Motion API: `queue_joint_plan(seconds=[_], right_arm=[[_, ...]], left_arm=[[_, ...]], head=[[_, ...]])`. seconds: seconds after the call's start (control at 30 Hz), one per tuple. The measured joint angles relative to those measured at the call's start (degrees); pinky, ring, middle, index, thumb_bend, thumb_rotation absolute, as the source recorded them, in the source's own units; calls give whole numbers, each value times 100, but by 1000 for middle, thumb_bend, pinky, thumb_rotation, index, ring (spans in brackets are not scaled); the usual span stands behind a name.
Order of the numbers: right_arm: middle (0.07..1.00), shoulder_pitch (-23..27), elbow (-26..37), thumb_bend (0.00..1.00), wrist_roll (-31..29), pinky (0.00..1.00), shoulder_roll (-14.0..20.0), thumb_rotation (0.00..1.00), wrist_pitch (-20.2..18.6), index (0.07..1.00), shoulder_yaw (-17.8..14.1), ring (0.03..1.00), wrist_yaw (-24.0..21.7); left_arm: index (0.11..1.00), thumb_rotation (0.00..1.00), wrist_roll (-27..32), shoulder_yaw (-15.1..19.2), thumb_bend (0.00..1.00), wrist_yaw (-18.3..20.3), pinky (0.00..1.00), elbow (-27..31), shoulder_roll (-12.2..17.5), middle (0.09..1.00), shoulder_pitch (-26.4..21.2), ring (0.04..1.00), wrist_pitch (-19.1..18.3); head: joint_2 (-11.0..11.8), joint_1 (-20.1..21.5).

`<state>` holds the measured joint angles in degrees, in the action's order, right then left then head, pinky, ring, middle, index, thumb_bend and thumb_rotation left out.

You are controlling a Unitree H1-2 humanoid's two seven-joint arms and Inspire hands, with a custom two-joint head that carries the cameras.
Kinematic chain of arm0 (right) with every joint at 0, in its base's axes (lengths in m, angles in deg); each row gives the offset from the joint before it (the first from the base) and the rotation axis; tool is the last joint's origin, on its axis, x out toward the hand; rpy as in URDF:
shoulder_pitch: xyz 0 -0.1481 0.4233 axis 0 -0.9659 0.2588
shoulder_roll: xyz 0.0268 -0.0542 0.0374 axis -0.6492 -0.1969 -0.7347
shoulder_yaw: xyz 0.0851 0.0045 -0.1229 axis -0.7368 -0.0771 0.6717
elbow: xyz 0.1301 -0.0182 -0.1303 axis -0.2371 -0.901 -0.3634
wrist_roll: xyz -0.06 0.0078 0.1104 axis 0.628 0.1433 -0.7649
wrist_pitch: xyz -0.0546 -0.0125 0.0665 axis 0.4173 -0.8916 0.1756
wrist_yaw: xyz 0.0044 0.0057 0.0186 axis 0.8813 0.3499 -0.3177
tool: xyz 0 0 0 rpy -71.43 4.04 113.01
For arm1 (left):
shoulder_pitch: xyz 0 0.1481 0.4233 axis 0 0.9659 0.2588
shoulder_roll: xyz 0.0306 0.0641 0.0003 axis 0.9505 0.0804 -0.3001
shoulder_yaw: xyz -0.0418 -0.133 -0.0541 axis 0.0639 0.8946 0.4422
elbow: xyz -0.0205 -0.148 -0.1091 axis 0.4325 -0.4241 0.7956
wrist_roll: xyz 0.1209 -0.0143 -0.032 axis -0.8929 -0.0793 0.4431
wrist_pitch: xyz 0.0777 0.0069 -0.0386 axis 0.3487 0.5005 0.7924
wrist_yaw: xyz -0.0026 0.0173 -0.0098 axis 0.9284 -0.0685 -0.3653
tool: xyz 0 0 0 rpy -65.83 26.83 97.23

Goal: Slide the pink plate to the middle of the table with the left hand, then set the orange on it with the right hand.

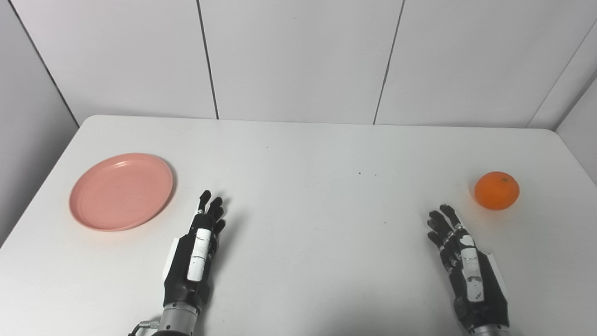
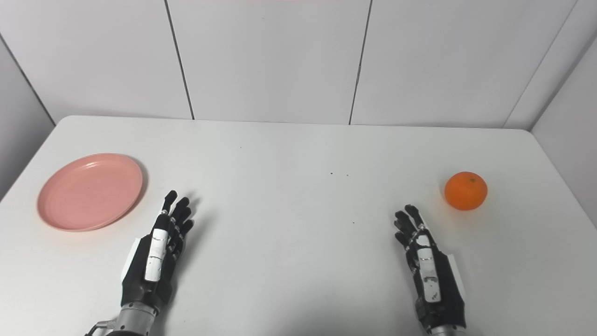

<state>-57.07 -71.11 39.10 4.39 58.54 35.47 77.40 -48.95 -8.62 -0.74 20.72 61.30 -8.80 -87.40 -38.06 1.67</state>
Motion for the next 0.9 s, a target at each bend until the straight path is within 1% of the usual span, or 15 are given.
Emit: queue_joint_plan(seconds=[0.23, 0.9], right_arm=[[900, -8, 22, 820, 282, 1000, -18, 971, 0, 915, 37, 949, 93], [912, -8, 26, 826, 222, 1000, -14, 958, -13, 922, 36, 952, 94]], left_arm=[[1000, 892, 3, 3, 832, 0, 1000, 0, 0, 968, -1, 986, 0], [1000, 891, 0, 4, 835, 0, 1000, 0, 2, 969, -1, 986, 0]], head=[[0, 9], [0, 9]])
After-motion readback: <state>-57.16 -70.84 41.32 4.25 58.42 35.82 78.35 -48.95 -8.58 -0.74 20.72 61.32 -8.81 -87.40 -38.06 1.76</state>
